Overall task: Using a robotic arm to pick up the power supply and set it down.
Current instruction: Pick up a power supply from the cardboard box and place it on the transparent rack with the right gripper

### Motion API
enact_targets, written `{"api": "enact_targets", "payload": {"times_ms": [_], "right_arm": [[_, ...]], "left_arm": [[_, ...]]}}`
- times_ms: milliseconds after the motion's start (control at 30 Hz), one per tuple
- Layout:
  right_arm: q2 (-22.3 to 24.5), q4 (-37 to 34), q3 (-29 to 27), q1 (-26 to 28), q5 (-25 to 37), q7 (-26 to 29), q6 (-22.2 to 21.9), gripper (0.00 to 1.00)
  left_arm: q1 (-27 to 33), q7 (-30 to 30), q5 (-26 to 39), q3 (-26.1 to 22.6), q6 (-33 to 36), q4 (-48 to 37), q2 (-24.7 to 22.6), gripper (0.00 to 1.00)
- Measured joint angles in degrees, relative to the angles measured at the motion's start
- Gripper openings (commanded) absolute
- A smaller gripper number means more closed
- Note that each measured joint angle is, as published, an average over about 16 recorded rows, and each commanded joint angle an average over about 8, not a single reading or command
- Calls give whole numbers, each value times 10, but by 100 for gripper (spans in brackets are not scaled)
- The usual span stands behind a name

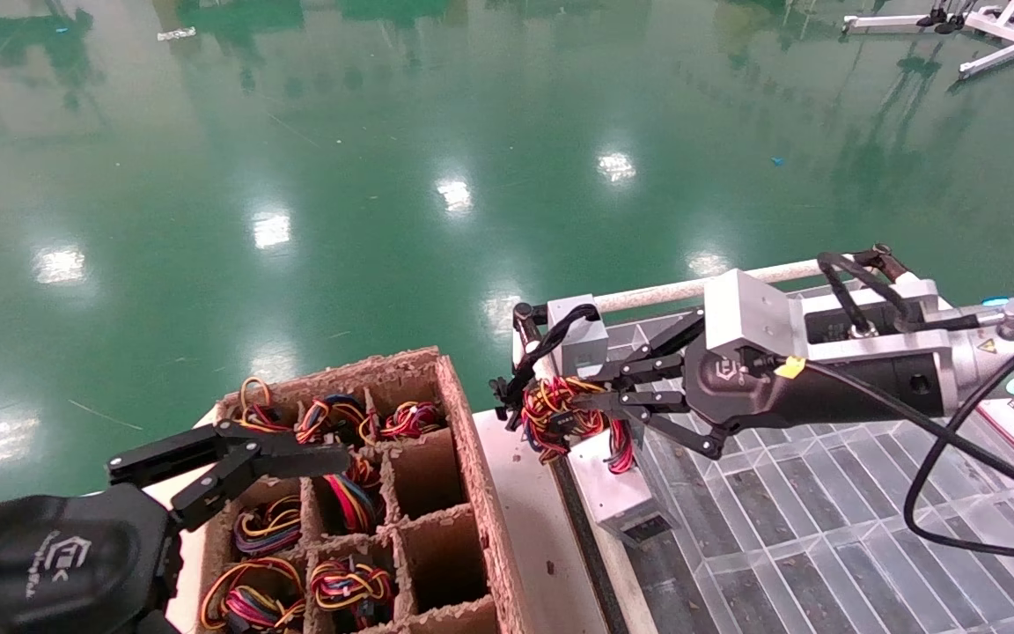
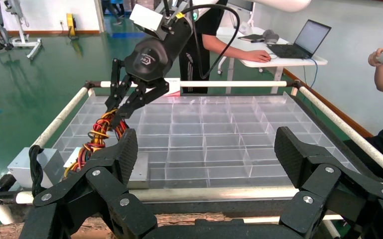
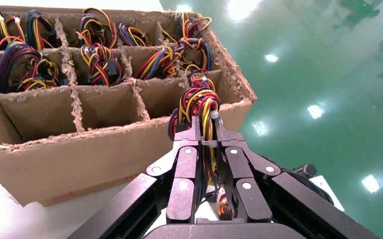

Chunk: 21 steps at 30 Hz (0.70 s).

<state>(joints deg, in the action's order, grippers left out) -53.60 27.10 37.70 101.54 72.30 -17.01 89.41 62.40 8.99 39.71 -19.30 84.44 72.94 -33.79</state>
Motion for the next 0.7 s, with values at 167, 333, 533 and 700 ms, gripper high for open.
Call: {"api": "enact_targets", "payload": {"times_ms": [167,333,533,700], "right_arm": [[-3,-37,2,0,-3,-25,-1,0],[-5,-77,2,-2,-8,-53,-2,0],[-7,-125,2,-3,-12,-85,-3,2],[-6,-158,2,0,-13,-106,-2,25]], "left_arm": [[0,0,0,0,0,0,0,100],[0,0,0,0,0,0,0,100],[0,0,0,0,0,0,0,100],[0,0,0,0,0,0,0,100]]}}
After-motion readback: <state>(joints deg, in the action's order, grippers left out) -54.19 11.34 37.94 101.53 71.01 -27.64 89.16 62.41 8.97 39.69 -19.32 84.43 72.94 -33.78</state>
